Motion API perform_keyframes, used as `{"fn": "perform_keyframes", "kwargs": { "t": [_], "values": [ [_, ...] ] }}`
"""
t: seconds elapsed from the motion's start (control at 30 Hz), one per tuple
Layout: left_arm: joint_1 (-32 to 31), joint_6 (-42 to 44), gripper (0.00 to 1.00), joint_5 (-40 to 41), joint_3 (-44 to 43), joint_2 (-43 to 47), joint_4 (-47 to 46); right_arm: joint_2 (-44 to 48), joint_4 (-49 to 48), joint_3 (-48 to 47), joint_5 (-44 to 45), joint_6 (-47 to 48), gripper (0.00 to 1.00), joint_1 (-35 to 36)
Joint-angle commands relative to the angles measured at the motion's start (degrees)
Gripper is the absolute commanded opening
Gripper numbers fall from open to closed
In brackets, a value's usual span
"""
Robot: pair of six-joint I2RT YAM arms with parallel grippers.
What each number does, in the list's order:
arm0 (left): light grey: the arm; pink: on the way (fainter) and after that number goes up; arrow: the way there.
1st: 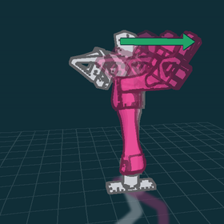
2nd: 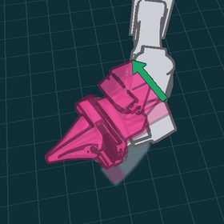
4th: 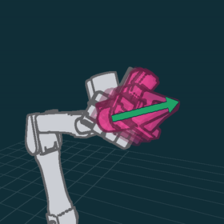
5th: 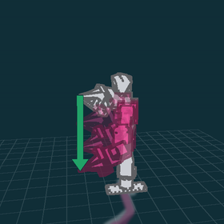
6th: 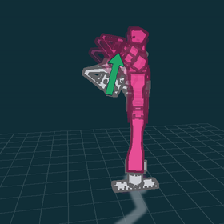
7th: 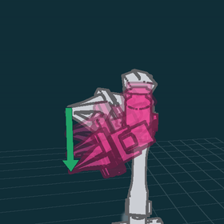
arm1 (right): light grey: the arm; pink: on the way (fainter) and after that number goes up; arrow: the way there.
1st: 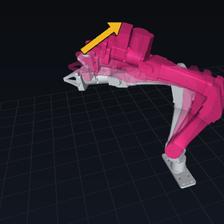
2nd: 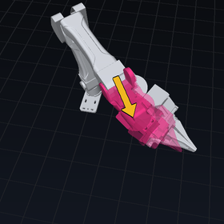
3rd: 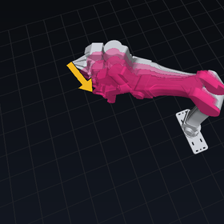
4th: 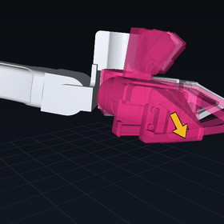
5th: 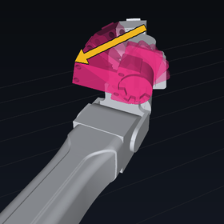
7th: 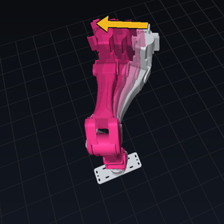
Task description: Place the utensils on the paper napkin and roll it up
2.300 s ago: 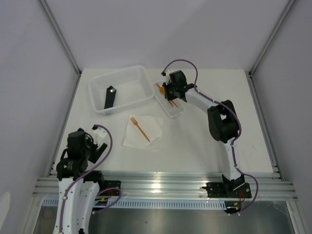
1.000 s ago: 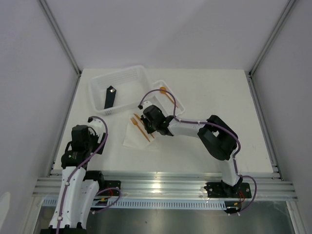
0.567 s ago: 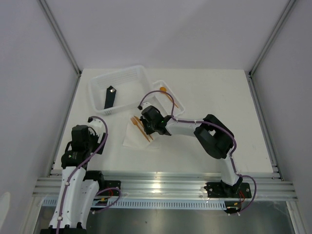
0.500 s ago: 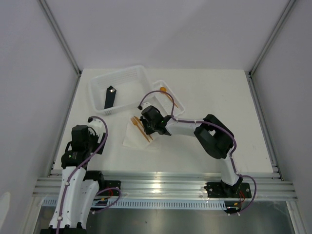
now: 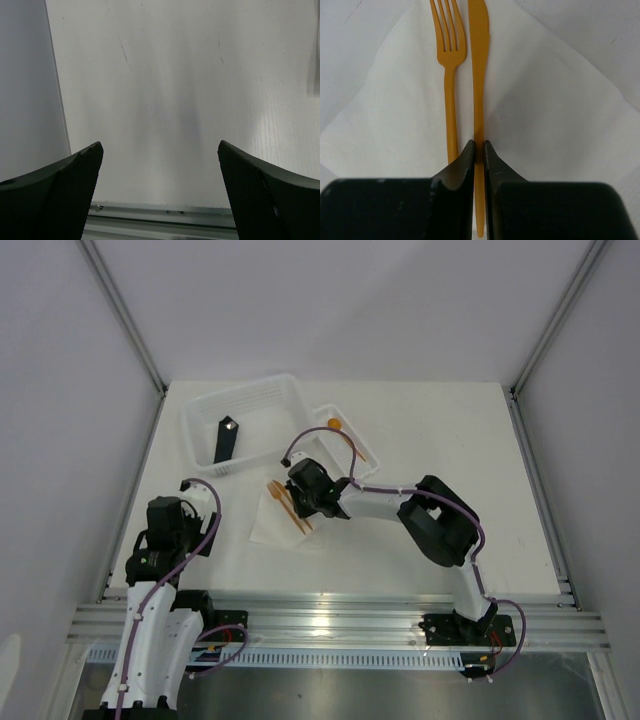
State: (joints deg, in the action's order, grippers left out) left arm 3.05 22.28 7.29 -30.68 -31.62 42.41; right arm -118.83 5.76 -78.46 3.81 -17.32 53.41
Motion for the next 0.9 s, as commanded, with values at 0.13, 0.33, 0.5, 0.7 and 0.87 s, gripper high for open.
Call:
{"fn": "perform_keyframes", "kwargs": {
  "t": [0.13, 0.33, 0.5, 0.7, 0.87],
  "values": [
    [0.29, -1.45, 1.00, -0.43, 0.44, 0.06, -2.07, 1.49, 1.71, -2.40, 1.72, -0.17, 0.00, 1.17],
    [0.29, -1.45, 1.00, -0.52, 0.53, 0.15, -2.16, 2.72, 1.71, -2.49, 3.83, 0.97, 0.00, 2.05],
    [0.38, -1.45, 1.00, -0.43, 0.53, 0.24, -2.16, 3.25, 2.15, -3.02, 6.47, 2.29, 0.00, 2.93],
    [0.38, -1.45, 1.00, -0.43, 0.53, 0.50, -2.33, 2.90, 1.71, -3.11, 5.42, 2.29, 0.00, 3.28],
    [0.29, -1.36, 0.99, -0.43, 0.70, 0.59, -2.25, 2.20, 1.80, -3.37, 4.63, 2.12, 0.00, 3.37]
  ]
}}
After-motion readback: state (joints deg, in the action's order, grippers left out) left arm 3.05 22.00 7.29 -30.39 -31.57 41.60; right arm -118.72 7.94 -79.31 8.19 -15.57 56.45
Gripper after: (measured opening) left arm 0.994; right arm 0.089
